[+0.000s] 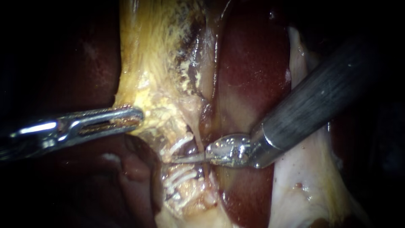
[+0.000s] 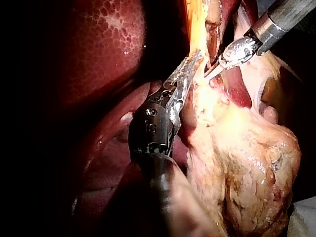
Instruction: Go back from the cut left tube
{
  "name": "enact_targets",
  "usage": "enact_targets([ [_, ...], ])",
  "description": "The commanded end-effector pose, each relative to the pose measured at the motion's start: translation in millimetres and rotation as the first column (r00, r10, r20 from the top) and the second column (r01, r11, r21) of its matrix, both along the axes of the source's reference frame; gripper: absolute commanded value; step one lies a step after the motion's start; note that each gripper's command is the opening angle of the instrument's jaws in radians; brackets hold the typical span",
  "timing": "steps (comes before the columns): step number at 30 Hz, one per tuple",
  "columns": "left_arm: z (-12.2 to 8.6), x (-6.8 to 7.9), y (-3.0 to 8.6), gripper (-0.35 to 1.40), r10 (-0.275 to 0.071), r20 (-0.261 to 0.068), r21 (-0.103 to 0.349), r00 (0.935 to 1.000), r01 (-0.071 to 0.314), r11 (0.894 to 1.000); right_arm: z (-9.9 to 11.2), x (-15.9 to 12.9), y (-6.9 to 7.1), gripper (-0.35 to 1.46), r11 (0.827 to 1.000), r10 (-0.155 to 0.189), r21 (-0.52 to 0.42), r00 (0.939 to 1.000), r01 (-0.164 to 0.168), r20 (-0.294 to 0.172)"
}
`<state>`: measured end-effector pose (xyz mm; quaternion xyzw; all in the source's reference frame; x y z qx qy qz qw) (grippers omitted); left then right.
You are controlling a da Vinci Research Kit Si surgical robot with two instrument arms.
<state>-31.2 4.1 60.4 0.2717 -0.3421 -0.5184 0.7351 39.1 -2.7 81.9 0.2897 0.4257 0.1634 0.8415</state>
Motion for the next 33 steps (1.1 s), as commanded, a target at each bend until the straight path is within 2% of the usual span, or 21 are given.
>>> enact_targets([
  [1, 0.0, 0.0, 0.0, -0.35, 0.0, 0.0, 0.001, 1.0, 0.0, 1.0, -0.1, 0.0, -0.1, -0.35, 1.0, 0.001, 0.0, 1.0, -0.001, -0.002],
  [5, 0.0, 0.1, 0.0, -0.35, 0.001, 0.0, 0.001, 1.0, -0.001, 1.0, -0.4, 0.0, -0.2, -0.32, 1.0, 0.002, -0.002, 1.0, -0.002, -0.001],
  [7, 0.0, 0.1, 0.0, -0.35, 0.001, 0.0, 0.001, 1.0, -0.001, 1.0, -0.6, 0.1, -0.4, 0.14, 1.0, 0.014, 0.003, 0.9999, -0.014, 0.007],
  [11, 0.0, 0.0, 0.0, -0.35, 0.001, 0.0, 0.001, 1.0, -0.001, 1.0, -0.8, 0.1, -0.5, 0.54, 1.0, 0.027, -0.008, 0.9995, -0.027, 0.014],
  [16, 0.0, 0.0, 0.0, -0.35, 0.0, 0.0, 0.001, 1.0, 0.0, 1.0, -0.8, 0.2, -0.5, 0.71, 0.999, 0.036, -0.015, 0.9992, -0.036, 0.019],
  [18, 0.0, 0.0, 0.0, -0.35, 0.0, 0.0, 0.001, 1.0, 0.0, 1.0, -0.8, 0.2, -0.5, 0.84, 0.999, 0.045, -0.022, 0.9987, -0.044, 0.024],
  [27, 0.0, 0.0, 0.0, -0.35, 0.0, 0.0, 0.001, 1.0, 0.0, 1.0, -1.1, 0.4, -0.7, 0.94, 0.998, 0.05, -0.025, 0.9984, -0.049, 0.027],
  [33, 0.1, 0.1, 0.0, -0.35, 0.001, 0.001, 0.001, 1.0, -0.001, 1.0, -2.6, 0.6, -1.6, 1.14, 0.998, 0.054, -0.026, 0.9983, -0.054, 0.022],
])
